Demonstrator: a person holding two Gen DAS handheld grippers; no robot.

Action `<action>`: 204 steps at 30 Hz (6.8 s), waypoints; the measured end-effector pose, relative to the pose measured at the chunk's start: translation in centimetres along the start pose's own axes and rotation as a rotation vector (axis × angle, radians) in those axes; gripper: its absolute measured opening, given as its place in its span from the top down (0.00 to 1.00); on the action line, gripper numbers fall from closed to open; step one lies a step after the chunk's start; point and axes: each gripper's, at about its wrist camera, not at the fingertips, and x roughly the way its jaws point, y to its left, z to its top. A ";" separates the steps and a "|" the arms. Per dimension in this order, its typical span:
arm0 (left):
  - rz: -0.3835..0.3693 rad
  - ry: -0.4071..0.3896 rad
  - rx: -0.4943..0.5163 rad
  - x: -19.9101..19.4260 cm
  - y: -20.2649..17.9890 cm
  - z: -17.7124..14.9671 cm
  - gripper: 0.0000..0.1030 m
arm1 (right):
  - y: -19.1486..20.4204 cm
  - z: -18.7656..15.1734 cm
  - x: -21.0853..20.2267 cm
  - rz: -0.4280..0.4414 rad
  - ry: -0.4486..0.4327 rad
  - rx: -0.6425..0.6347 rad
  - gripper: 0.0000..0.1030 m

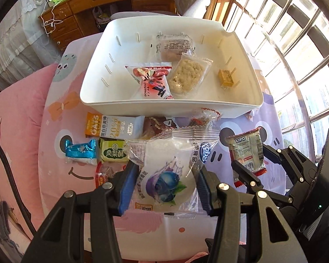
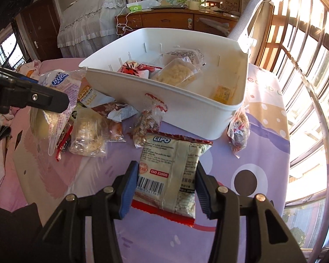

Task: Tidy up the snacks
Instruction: 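Carry both held bags over the white basket and open both grippers to drop them, then withdraw both grippers from the basket toward the clear nut bags, then grasp a clear dark-nut bag with the left gripper while the right grasps a red-printed nut bag, then lift both nut bags over the basket and open both grippers to release them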

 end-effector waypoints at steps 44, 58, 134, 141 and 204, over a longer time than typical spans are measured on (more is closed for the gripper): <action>-0.185 -0.256 0.069 -0.9 7.1 10.6 0.19 | -2.2 10.9 -1.3 -0.355 -0.147 0.171 0.36; -0.155 -0.300 0.031 -5.6 5.0 5.6 0.19 | -2.7 7.8 -6.1 -0.308 -0.176 0.207 0.34; -0.120 -0.162 0.134 13.9 -8.1 1.5 0.50 | -9.6 1.0 7.5 -0.274 -0.002 0.007 0.34; -0.135 -0.168 0.133 13.9 -8.0 1.5 0.52 | -9.4 1.5 7.8 -0.251 -0.006 -0.013 0.52; -0.215 -0.396 0.245 -7.4 -1.3 3.0 0.75 | -4.2 10.1 -4.9 -0.084 -0.014 0.242 0.61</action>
